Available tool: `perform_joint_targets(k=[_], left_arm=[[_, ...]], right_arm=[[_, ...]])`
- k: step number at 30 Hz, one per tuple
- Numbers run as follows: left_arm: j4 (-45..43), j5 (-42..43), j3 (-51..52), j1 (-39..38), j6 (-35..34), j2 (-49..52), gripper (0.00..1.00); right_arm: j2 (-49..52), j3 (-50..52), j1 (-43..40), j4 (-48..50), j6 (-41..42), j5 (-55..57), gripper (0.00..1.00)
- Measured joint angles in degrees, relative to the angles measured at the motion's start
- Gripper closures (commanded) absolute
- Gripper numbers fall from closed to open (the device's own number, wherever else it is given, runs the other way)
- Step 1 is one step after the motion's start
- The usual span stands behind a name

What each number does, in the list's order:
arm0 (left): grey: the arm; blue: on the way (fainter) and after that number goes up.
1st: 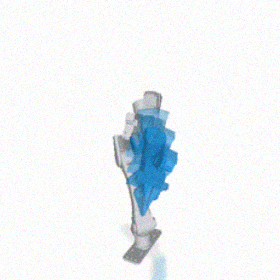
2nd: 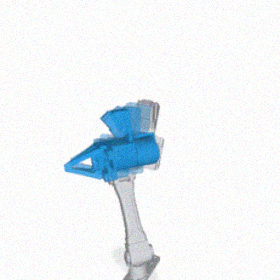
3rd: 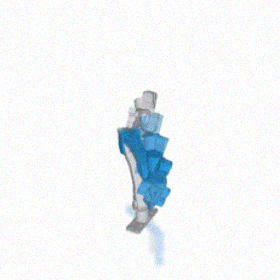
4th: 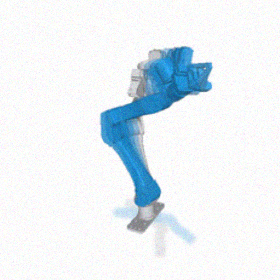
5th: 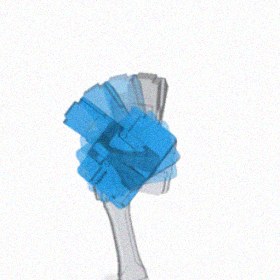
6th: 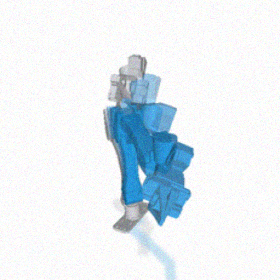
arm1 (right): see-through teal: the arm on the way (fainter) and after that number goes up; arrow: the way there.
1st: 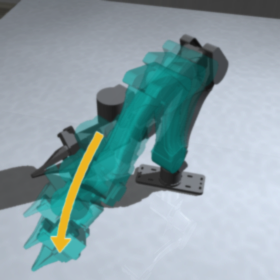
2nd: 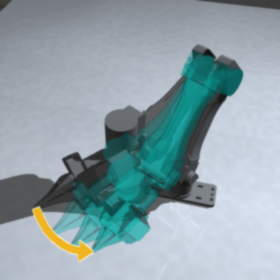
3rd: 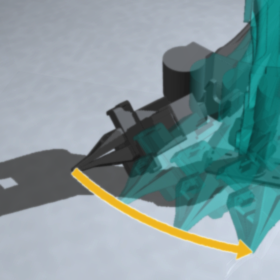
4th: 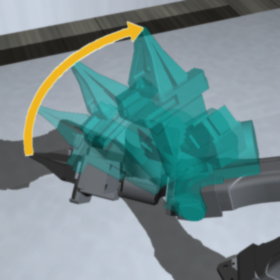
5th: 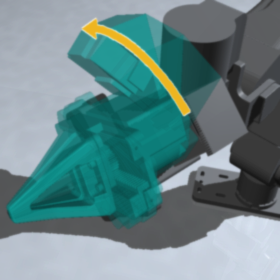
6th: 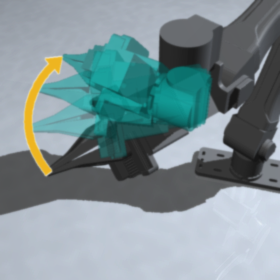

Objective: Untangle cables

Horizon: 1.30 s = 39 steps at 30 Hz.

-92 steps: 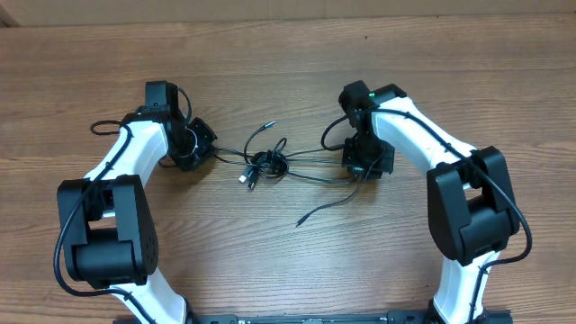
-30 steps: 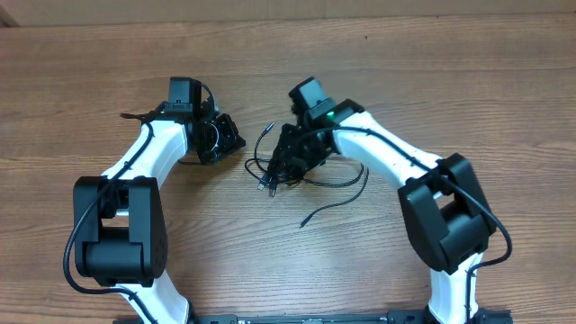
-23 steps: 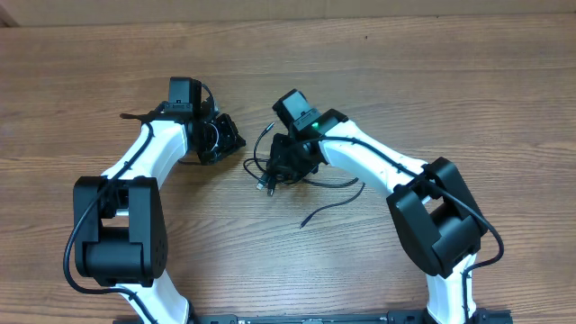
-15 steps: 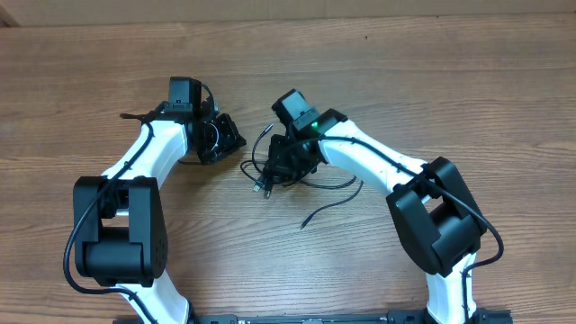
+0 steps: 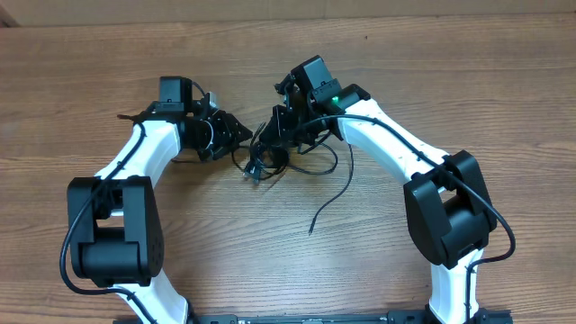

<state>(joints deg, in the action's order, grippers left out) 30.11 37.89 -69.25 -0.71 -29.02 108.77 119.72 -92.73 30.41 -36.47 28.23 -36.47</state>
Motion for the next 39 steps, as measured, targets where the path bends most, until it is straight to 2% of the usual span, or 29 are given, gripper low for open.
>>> perform_joint_targets(k=[1, 5, 10, 19, 22, 30, 39], left_arm=[[0.02, 0.55, 0.0, 0.13, 0.55, 0.0, 0.42], [0.02, 1.57, 0.0, 0.04, 0.72, 0.0, 0.41], [0.04, 0.76, 0.0, -0.48, 0.68, 0.0, 0.48], [-0.28, -0.17, 0.0, -2.27, -1.2, 3.98, 0.76], [-0.68, -0.02, 0.0, -2.32, -3.17, 6.78, 0.96], [-1.25, 2.23, -0.57, -2.16, -4.52, 8.57, 0.96], [-1.46, 4.33, -0.59, 0.66, -3.37, 9.03, 0.96]], right_arm=[[0.0, 0.0, 0.0, 0.7, -0.22, -0.22, 0.96], [0.0, 0.0, -0.11, 3.04, -0.37, -0.7, 0.96], [0.0, 0.0, -0.33, 3.23, 0.02, -0.85, 0.96], [0.0, 0.0, -1.09, 2.49, 1.95, -1.68, 0.96], [0.0, 0.0, -1.9, 2.27, 2.69, -2.4, 0.96], [0.04, 0.0, -4.81, 1.73, 2.62, -9.97, 0.96], [0.04, 0.0, -8.04, -2.12, 1.29, -12.26, 0.96]])
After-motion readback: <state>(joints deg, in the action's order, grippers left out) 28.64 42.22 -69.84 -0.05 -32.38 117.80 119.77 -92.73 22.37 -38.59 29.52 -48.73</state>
